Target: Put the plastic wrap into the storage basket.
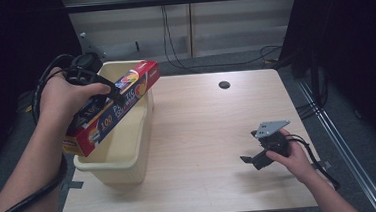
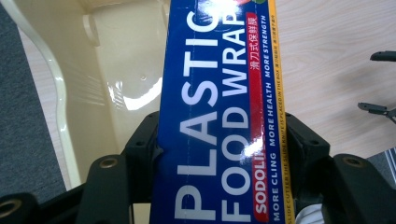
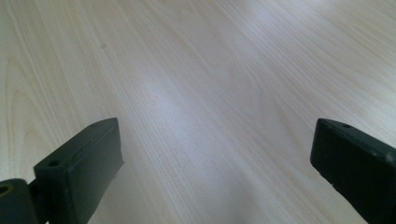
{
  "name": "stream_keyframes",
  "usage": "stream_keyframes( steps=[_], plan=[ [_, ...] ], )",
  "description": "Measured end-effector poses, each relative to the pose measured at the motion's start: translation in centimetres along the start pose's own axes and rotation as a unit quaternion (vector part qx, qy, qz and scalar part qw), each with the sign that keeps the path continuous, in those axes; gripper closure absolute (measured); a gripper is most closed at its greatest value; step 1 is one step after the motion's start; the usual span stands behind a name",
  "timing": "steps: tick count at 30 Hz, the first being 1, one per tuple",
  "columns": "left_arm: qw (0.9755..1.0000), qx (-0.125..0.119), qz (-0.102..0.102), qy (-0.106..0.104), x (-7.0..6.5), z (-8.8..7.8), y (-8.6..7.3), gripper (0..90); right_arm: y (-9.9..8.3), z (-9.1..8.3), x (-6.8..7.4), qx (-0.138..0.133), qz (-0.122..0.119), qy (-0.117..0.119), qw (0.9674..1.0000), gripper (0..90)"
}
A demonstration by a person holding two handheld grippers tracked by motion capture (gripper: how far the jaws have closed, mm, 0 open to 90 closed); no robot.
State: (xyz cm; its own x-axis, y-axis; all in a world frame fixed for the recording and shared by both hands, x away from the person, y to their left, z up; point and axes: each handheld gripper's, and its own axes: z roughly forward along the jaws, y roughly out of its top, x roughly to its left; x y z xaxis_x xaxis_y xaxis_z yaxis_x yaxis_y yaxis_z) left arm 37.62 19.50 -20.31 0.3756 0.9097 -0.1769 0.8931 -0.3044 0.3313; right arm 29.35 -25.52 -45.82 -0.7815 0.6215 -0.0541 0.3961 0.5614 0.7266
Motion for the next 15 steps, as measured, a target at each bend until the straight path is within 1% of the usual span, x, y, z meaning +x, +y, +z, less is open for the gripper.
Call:
stream_keyframes(
  steps=[3,4,7,8,9,10,11,12,15],
  plan=[
    [1.0000,0.000,-0.004,-0.002,0.2,-0.3,-0.1,40.7,0.0,0.0,0.0,0.000,0.002,0.003,1.0000,1.9],
    [1.0000,-0.002,-0.010,-0.002,0.3,-0.5,-0.2,40.7,0.0,0.0,0.0,-0.001,-0.001,0.002,1.0000,1.9],
    [0.9999,-0.004,-0.011,0.000,0.4,-0.7,-0.2,40.7,0.0,0.0,0.0,-0.001,0.000,0.003,1.0000,1.9],
    [0.9999,-0.007,-0.012,0.005,0.5,-0.8,-0.3,40.7,0.1,0.0,0.0,-0.001,0.000,0.006,1.0000,1.9],
    [0.9999,-0.006,-0.012,0.004,0.6,-0.9,-0.3,40.7,0.1,0.0,0.0,-0.001,0.000,0.006,1.0000,1.9],
    [0.9998,-0.011,-0.013,0.008,0.7,-1.0,-0.3,40.7,0.1,-0.1,0.0,-0.001,0.001,0.006,1.0000,1.9],
    [0.9996,-0.012,-0.024,0.005,0.7,-1.0,-0.4,40.7,0.1,-0.1,0.0,-0.001,0.001,0.005,1.0000,1.9],
    [0.9996,-0.012,-0.025,0.009,1.0,-1.1,-0.4,40.6,0.1,-0.1,0.0,-0.002,-0.001,0.000,1.0000,1.9],
    [0.9994,-0.016,-0.027,0.014,1.3,-1.1,-0.5,40.6,0.1,-0.1,0.0,-0.001,0.000,0.003,1.0000,1.9]
  ],
)
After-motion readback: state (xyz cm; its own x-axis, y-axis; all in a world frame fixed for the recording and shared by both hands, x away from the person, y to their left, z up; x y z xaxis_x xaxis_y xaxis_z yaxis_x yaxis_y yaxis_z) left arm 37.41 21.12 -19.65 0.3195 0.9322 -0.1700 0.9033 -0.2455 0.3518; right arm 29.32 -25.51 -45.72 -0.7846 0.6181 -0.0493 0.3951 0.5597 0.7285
